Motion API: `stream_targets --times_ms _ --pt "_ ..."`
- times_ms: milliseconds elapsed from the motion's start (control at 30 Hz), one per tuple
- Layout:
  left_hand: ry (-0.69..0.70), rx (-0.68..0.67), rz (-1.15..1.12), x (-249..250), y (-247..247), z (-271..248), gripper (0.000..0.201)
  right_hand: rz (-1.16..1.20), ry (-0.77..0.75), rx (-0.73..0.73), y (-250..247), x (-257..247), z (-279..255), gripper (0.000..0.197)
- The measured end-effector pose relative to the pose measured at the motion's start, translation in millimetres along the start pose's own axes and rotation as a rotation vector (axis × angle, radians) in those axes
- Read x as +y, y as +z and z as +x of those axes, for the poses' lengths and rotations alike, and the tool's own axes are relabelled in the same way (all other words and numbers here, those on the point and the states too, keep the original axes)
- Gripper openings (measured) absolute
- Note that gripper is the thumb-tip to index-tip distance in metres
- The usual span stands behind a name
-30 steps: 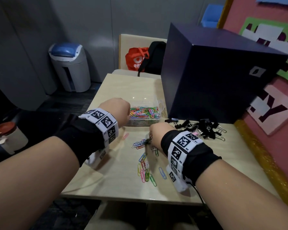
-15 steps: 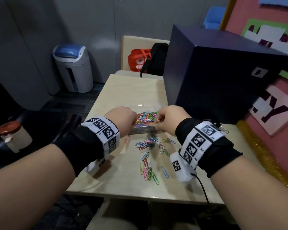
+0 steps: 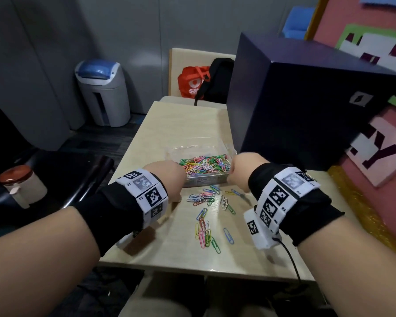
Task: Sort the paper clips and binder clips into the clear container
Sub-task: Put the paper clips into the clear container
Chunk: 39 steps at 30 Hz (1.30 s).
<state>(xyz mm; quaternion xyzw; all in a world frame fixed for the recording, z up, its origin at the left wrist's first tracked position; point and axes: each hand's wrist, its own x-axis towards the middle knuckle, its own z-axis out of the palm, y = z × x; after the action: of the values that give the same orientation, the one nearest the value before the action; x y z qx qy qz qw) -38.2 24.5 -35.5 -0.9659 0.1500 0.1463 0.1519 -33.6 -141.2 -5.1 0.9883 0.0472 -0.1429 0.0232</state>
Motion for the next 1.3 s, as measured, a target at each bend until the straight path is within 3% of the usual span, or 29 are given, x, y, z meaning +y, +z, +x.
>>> stream_targets --times_ms 67,133,200,367,533,767,933,1067,1167,1300 --pt "0.004 0.011 -0.01 3.2 1.2 1.0 0.02 -0.182 -0.034 -0.161 6.0 -0.5 -7.7 0.035" --pt "0.01 0.036 -0.007 7.3 2.3 1.6 0.018 -0.256 -0.076 -0.232 13.6 -2.9 -11.3 0.037" --pt "0.029 0.051 0.007 11.0 1.8 1.0 0.017 -0.268 -0.14 -0.191 20.6 -10.3 -11.0 0.042" --pt "0.064 0.025 0.04 15.6 -3.2 -1.6 0.02 -0.073 -0.13 -0.106 41.1 -34.1 -6.1 0.072" --pt "0.075 0.006 0.053 18.1 -6.2 -3.7 0.023 -0.03 -0.247 -0.022 46.3 -38.9 -1.5 0.04" --pt "0.045 0.025 0.005 17.1 -3.4 -2.5 0.009 -0.133 -0.274 0.0 32.9 -24.7 -1.1 0.029" --pt "0.03 0.141 -0.218 5.1 -9.4 -2.9 0.022 -0.077 -0.195 0.012 34.1 -15.8 3.5 0.025" --pt "-0.018 0.309 -0.363 -9.6 -22.9 0.5 0.023 -0.03 -0.157 0.043 26.5 -13.0 4.6 0.024" --pt "-0.082 0.398 -0.423 -21.1 -27.4 7.3 0.021 0.088 -0.126 0.156 12.8 -12.1 3.5 0.02" --pt "-0.123 0.417 -0.477 -27.2 -23.4 12.7 0.025 0.35 -0.079 0.38 0.4 -10.7 10.0 0.021"
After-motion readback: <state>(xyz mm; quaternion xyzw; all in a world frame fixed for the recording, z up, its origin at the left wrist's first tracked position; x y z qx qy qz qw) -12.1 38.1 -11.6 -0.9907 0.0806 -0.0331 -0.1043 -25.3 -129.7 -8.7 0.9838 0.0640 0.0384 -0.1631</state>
